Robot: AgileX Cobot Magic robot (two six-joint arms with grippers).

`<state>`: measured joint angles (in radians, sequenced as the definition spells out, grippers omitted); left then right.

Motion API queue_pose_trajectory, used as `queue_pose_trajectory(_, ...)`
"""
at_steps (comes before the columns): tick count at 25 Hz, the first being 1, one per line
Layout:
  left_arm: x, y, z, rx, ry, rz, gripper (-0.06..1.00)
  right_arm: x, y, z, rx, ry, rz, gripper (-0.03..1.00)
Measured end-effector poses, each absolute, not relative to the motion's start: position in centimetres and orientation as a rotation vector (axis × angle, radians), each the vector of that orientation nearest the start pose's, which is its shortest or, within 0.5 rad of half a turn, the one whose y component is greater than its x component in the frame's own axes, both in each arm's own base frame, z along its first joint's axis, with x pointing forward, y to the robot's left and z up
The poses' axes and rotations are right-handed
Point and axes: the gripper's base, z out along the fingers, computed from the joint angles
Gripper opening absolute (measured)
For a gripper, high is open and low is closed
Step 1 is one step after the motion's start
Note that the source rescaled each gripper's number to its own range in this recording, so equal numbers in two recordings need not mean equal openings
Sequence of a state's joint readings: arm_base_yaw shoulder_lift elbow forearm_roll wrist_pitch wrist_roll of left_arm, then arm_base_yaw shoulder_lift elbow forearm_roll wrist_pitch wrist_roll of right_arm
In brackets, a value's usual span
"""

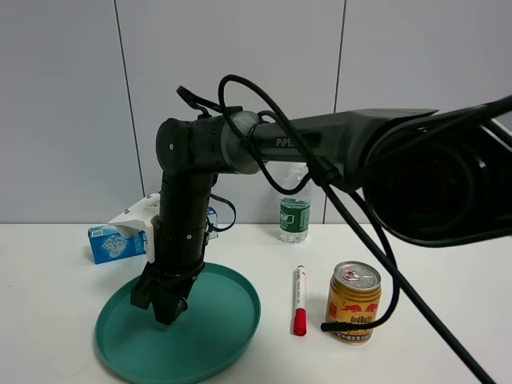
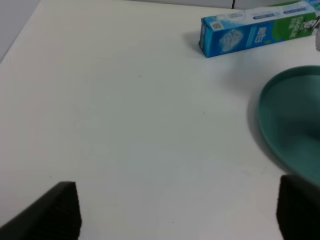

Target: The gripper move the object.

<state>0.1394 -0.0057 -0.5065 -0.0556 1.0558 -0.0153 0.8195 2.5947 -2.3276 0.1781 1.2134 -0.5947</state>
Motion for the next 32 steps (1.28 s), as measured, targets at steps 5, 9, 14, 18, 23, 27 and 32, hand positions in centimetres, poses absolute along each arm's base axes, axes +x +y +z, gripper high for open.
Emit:
queue_pose_trajectory(5,-0.6,-0.5,28.0,-0.154,2.020,0.012,1.00,34.9,39.6,12.5,-1.877,2.305,0.285,0.00)
queue_pose_trajectory(9,-0.6,-0.5,28.0,-0.154,2.020,0.012,1.00,34.9,39.6,12.4,-1.878,2.307,0.284,0.00)
queue_pose_trajectory(14,-0.6,-0.5,28.0,-0.154,2.020,0.012,1.00,35.0,39.6,12.4,-1.878,2.307,0.283,0.02)
queue_pose_trajectory(18,-0.6,-0.5,28.0,-0.154,2.020,0.012,1.00,35.0,39.6,12.4,-1.854,2.328,0.286,0.26)
queue_pose_trajectory(23,-0.6,-0.5,28.0,-0.154,2.020,0.012,1.00,34.9,39.6,12.7,-1.808,2.363,0.287,0.66)
queue_pose_trajectory(27,-0.6,-0.5,28.0,-0.154,2.020,0.012,1.00,34.7,39.5,16.7,-1.766,2.299,0.216,0.71)
queue_pose_trajectory(32,-0.6,-0.5,28.0,-0.154,2.020,0.012,1.00,33.4,38.2,26.9,-1.621,2.157,0.188,0.72)
